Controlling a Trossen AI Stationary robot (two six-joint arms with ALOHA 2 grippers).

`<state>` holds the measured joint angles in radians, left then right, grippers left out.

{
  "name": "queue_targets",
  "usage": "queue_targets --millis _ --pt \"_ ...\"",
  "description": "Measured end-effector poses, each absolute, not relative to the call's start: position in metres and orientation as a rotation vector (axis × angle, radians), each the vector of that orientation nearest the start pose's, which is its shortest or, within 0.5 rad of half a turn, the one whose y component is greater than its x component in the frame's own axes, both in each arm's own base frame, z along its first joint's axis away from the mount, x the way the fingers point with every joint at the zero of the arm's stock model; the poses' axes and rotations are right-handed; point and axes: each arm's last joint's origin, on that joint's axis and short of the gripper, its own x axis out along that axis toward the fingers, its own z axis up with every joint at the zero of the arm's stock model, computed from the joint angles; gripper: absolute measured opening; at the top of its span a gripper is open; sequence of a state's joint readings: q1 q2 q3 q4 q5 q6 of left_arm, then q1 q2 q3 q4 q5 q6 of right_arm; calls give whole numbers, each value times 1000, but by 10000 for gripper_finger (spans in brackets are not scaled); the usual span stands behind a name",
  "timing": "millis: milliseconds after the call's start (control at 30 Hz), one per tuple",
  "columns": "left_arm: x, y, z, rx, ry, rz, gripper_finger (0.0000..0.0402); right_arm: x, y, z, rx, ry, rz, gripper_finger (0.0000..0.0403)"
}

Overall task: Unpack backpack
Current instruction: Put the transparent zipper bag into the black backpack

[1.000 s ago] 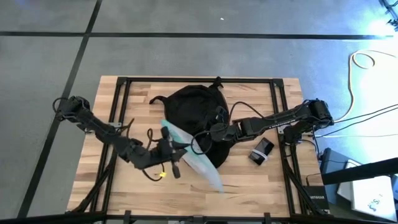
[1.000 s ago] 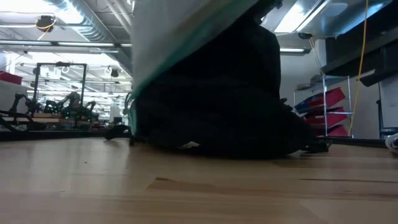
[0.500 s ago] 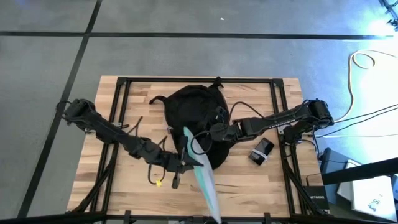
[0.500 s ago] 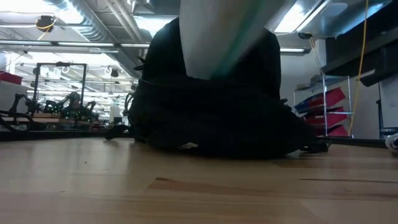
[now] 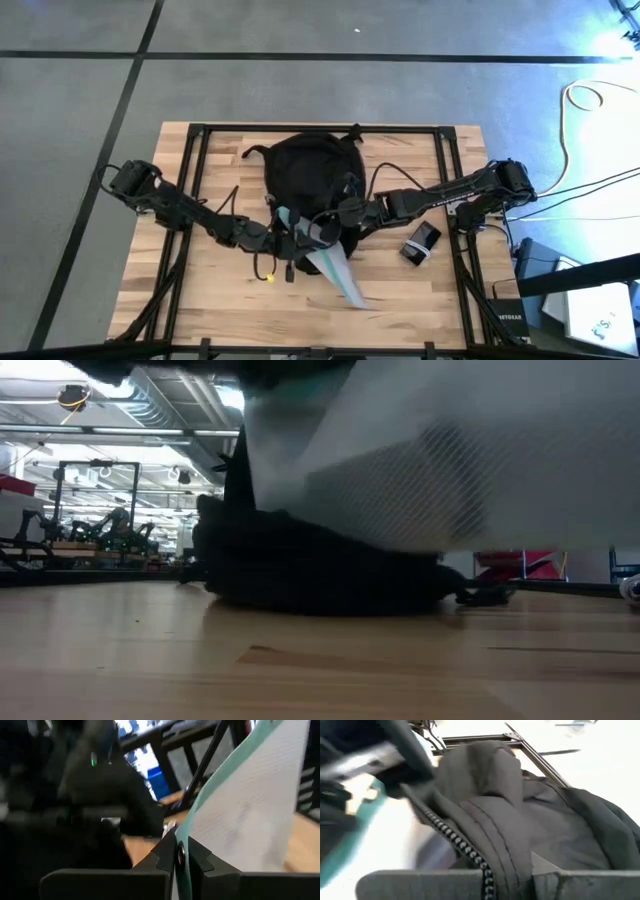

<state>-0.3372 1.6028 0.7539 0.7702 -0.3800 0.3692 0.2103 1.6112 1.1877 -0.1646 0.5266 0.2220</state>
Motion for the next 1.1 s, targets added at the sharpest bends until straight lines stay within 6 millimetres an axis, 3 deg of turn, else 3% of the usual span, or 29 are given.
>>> queue_targets --millis 200,767,933,1100 --pt "309 -74 196 366 170 180 0 351 64 270 -9 509 -338 3" --pt "309 -19 177 201 346 550 0 354 69 273 57 497 -178 3" --pt "308 -9 176 129 335 618 0 354 70 274 63 492 -160 3" --pt "305 -4 175 61 297 804 0 354 70 274 65 490 -154 3"
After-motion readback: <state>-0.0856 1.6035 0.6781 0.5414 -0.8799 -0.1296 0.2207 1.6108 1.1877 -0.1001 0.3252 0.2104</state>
